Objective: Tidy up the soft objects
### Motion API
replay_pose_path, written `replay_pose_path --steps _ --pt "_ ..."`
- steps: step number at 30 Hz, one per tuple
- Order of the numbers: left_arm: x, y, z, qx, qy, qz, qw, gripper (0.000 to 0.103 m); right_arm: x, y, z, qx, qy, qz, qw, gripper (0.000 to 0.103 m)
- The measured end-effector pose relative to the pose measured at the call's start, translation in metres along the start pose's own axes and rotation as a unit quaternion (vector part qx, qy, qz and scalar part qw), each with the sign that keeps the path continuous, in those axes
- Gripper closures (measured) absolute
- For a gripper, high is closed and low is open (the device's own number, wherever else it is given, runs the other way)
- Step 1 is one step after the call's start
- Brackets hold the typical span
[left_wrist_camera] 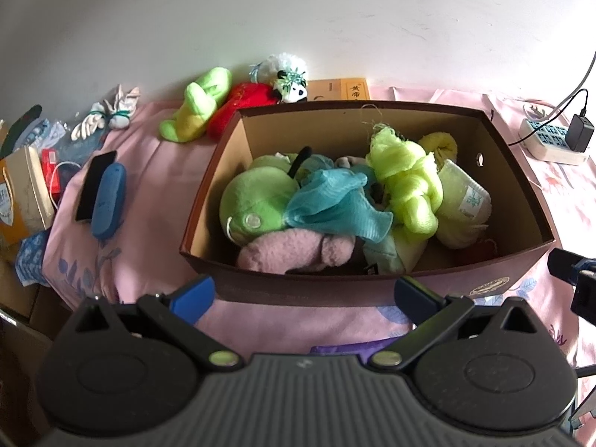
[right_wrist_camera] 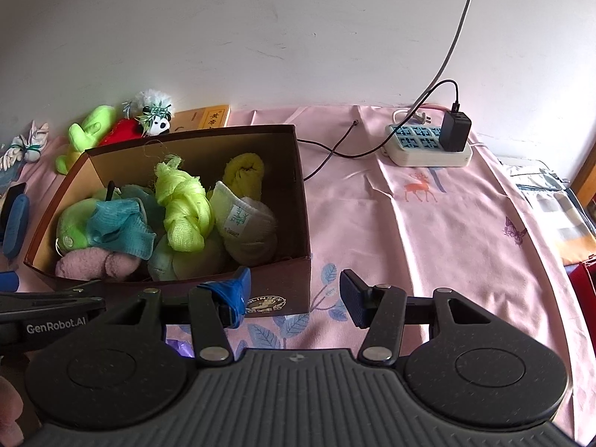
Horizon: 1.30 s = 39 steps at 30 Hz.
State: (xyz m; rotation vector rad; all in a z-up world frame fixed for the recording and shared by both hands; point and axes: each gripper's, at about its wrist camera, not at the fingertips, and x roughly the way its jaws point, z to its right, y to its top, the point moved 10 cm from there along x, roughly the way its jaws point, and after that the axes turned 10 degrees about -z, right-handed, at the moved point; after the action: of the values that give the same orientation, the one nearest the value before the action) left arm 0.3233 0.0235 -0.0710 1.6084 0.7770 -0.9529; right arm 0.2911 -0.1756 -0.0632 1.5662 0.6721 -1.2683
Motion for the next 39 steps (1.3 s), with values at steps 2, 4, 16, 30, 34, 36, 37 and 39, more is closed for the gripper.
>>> replay_pose_path --steps 2,4,16,30,34,36,37,39 --pt "0.000 0.000 0.000 0.001 0.000 0.000 1.0000 0.000 -0.001 0.000 -0.001 0.002 0.003 0.000 1.000 0.065" --pt "0.000 0.000 0.001 0.002 -0.001 0.000 1.0000 0.000 -0.003 0.000 -0.001 0.004 0.009 0.005 1.000 0.065" --pt "-0.020 0.013 -0.002 0.009 0.023 0.054 0.9982 0.000 -0.026 0.009 -0.007 -0.007 0.043 0.077 0.996 0.065" --pt "-0.051 0.038 -0.031 0.032 0.056 0.122 0.9905 0.000 -0.051 0.026 -0.015 -0.031 0.058 0.113 0.991 0.065" --pt "-0.062 0.044 -0.042 0.036 0.058 0.127 0.9895 0.000 -0.063 0.036 -0.021 -0.034 0.059 0.129 0.989 0.065" --pt "-0.068 0.048 -0.044 0.030 0.048 0.127 0.9903 0.000 -0.068 0.041 -0.023 -0.033 0.065 0.133 0.988 0.065" --pt "-0.070 0.050 -0.045 0.026 0.044 0.126 0.9907 0.000 -0.069 0.043 -0.023 -0.031 0.065 0.134 0.988 0.065" --pt "-0.073 0.052 -0.046 0.014 0.031 0.120 0.9922 0.000 -0.071 0.046 -0.023 -0.025 0.062 0.135 0.989 0.065"
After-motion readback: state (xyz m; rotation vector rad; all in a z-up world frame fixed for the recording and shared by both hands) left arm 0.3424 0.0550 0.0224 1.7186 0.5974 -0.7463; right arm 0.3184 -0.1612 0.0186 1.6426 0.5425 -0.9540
